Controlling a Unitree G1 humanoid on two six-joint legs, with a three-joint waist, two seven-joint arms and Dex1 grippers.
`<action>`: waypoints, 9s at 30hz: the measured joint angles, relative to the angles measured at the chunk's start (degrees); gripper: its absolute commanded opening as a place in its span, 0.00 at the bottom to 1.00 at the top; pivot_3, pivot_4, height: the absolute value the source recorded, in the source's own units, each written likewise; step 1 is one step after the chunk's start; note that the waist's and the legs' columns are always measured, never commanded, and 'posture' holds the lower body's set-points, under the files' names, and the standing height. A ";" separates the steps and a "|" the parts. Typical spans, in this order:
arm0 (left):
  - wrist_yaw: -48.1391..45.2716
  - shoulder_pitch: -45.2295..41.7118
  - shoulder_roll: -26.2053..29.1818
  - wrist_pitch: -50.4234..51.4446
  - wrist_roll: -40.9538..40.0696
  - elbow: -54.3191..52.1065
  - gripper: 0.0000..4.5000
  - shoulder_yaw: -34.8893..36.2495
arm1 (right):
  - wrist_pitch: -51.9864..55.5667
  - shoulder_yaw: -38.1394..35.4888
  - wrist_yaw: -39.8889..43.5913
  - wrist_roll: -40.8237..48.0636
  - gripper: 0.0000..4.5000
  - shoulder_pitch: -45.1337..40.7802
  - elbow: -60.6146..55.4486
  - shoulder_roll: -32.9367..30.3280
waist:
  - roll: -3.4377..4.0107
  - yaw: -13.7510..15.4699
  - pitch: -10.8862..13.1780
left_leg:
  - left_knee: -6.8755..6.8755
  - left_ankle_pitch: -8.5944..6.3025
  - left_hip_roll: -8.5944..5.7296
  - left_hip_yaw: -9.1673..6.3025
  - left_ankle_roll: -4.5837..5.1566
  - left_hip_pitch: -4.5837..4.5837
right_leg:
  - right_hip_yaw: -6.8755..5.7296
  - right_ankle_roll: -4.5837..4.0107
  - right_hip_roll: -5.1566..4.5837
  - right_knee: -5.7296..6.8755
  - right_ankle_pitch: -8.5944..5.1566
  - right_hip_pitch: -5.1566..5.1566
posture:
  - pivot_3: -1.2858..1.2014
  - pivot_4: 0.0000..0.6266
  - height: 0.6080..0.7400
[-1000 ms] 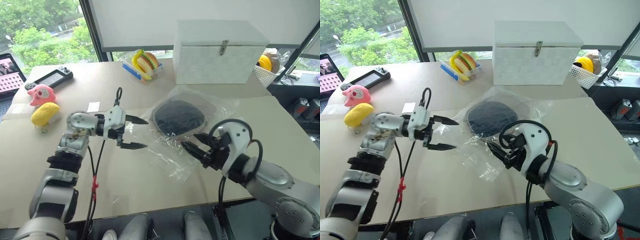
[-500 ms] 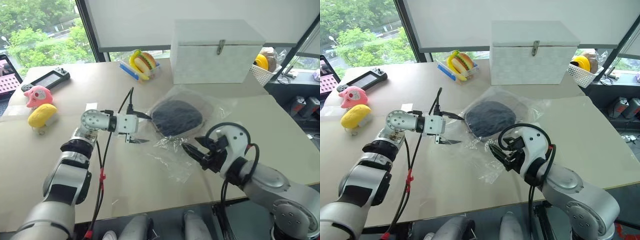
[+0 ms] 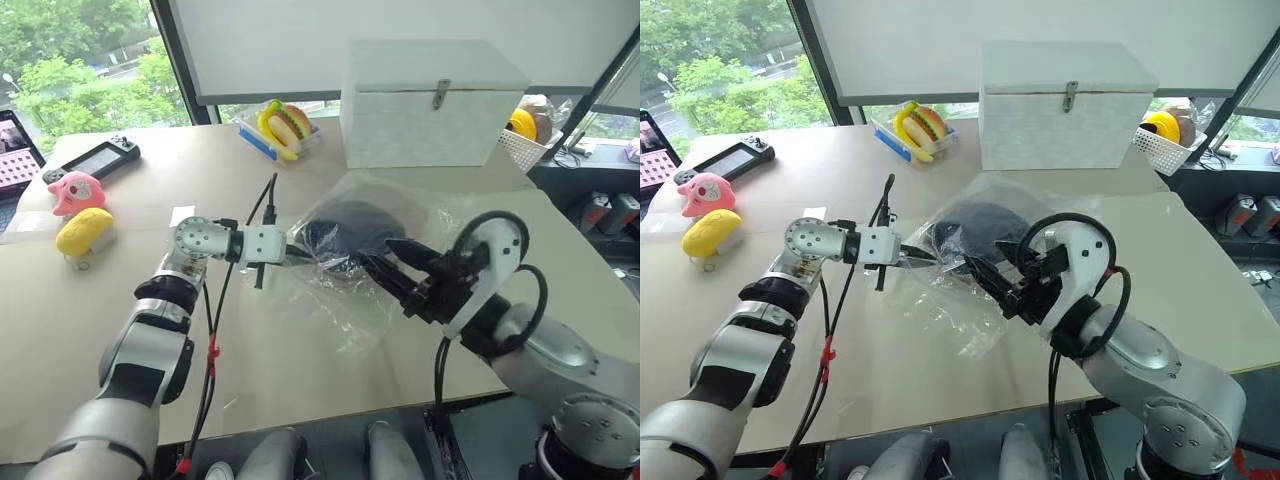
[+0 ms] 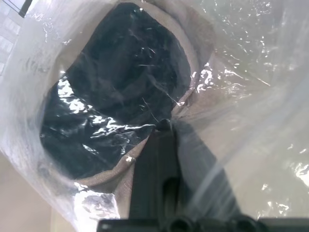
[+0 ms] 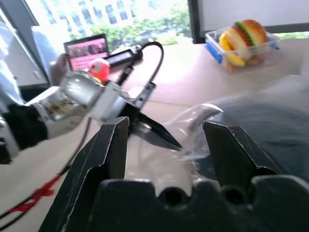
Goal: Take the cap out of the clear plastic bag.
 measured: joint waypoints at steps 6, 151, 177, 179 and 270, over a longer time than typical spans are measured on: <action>-1.57 -0.59 -4.46 10.66 -1.83 -3.11 0.02 0.29 | -3.11 7.11 -2.65 4.80 0.68 -9.42 9.22 1.89 | 0.00 -0.06 0.00 | 0.07 0.01 0.02 0.05 0.00 0.07 | 0.00 -0.01 0.01 -0.02 0.01 0.01 | 0.52 0.24 0.98; 8.75 -7.10 -13.58 35.94 -6.80 -10.68 0.00 3.41 | -15.76 60.49 35.38 -119.70 0.01 -4.40 24.87 -12.19 | 0.03 -0.08 0.04 | 0.82 0.10 0.09 0.57 -0.20 -0.35 | -0.28 0.18 -0.03 -0.62 0.55 -0.15 | 0.52 0.24 0.98; 7.53 -6.47 -13.82 38.09 -6.66 -10.72 0.00 2.90 | -31.18 52.18 54.78 -147.92 0.01 12.40 13.20 -5.39 | 0.01 0.02 0.03 | 0.85 0.15 0.12 0.56 -0.32 -0.27 | -0.40 0.18 0.01 -0.57 0.56 -0.09 | 0.52 0.24 0.98; 7.12 -6.48 -13.91 38.24 -6.66 -10.72 0.00 2.77 | -31.41 50.22 56.47 -149.88 0.01 14.85 10.94 -2.23 | 0.01 0.14 0.03 | 0.85 0.14 0.11 0.55 -0.31 -0.28 | -0.40 0.17 0.00 -0.54 0.56 -0.11 | 0.52 0.24 0.98; 25.00 39.61 10.86 10.10 -9.58 -35.92 0.74 7.83 | -54.46 22.73 38.32 -91.51 0.86 26.35 22.28 -17.27 | 0.45 0.38 0.03 | 0.72 -0.67 0.66 0.92 0.12 0.81 | -1.39 -0.32 -0.04 -0.77 0.78 0.63 | 0.52 0.24 0.98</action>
